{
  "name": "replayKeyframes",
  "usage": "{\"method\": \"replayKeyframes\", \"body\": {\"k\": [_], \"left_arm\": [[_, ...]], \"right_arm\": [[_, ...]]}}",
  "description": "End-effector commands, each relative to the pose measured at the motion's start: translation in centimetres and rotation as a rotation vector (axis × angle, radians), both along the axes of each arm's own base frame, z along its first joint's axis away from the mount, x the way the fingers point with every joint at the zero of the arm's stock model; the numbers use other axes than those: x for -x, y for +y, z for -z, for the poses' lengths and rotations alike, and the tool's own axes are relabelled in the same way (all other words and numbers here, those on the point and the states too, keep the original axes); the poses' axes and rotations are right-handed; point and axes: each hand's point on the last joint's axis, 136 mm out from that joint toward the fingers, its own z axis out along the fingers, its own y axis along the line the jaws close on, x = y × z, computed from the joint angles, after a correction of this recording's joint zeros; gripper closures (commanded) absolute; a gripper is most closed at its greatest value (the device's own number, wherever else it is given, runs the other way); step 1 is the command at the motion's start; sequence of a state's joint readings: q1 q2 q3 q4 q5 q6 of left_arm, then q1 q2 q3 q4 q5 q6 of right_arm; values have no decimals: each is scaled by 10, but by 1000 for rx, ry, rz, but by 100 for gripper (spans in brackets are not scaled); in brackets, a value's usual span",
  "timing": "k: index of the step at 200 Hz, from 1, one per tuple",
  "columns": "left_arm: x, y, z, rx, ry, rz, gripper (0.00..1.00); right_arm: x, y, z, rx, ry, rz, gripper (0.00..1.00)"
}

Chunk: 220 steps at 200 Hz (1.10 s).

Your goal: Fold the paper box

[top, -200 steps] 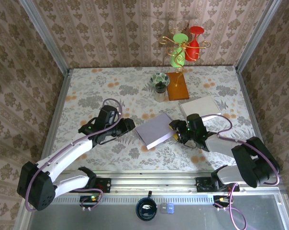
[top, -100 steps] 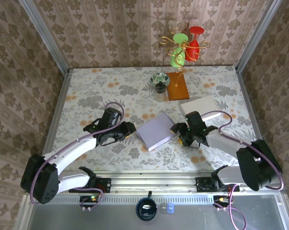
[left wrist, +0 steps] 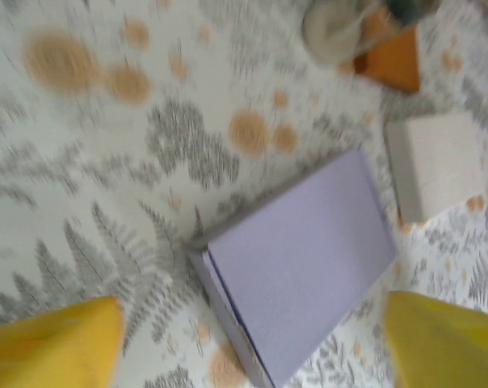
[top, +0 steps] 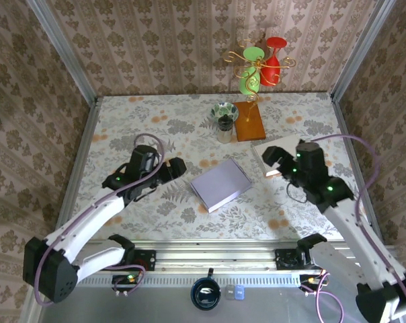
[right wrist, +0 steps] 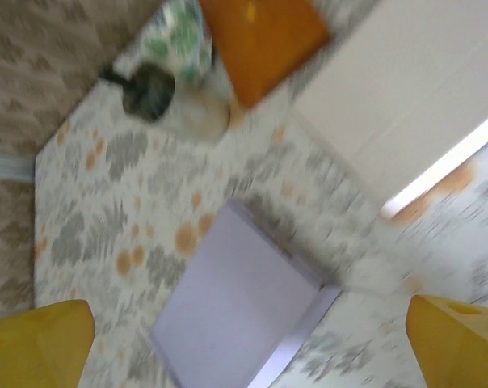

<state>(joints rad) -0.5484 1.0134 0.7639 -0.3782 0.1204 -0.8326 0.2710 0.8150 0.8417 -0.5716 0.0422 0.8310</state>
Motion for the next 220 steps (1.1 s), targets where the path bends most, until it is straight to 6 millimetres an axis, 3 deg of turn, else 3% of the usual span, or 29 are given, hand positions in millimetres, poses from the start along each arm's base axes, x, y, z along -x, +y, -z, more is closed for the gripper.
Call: {"method": "replayKeyframes", "body": {"k": [1, 16, 35, 57, 81, 98, 131, 179, 220], "left_arm": [[-15, 36, -13, -145, -114, -82, 0], [-20, 58, -12, -204, -138, -157, 0], [-24, 97, -10, -331, -159, -321, 0], [-24, 138, -10, -496, -186, -486, 0], [-29, 163, -9, -607, -233, -554, 0], [-35, 170, -1, -645, -252, -543, 0], [-40, 179, 13, -748, -264, -492, 0], [-44, 190, 35, -775, -253, -443, 0], [-55, 205, 45, -694, -213, -488, 0]], "right_arm": [[29, -75, -3, 360, 47, 212, 0], [36, -112, -13, 516, 9, 370, 0], [23, -121, -14, 669, -113, 354, 0], [13, -126, 11, 750, -211, 366, 0], [2, -126, 47, 802, -203, 317, 0], [-10, -120, 69, 816, -199, 245, 0], [-29, -121, 92, 772, -220, 227, 0], [-70, -115, 93, 721, -299, 155, 0], [-99, -105, 97, 668, -364, 102, 0]]}}
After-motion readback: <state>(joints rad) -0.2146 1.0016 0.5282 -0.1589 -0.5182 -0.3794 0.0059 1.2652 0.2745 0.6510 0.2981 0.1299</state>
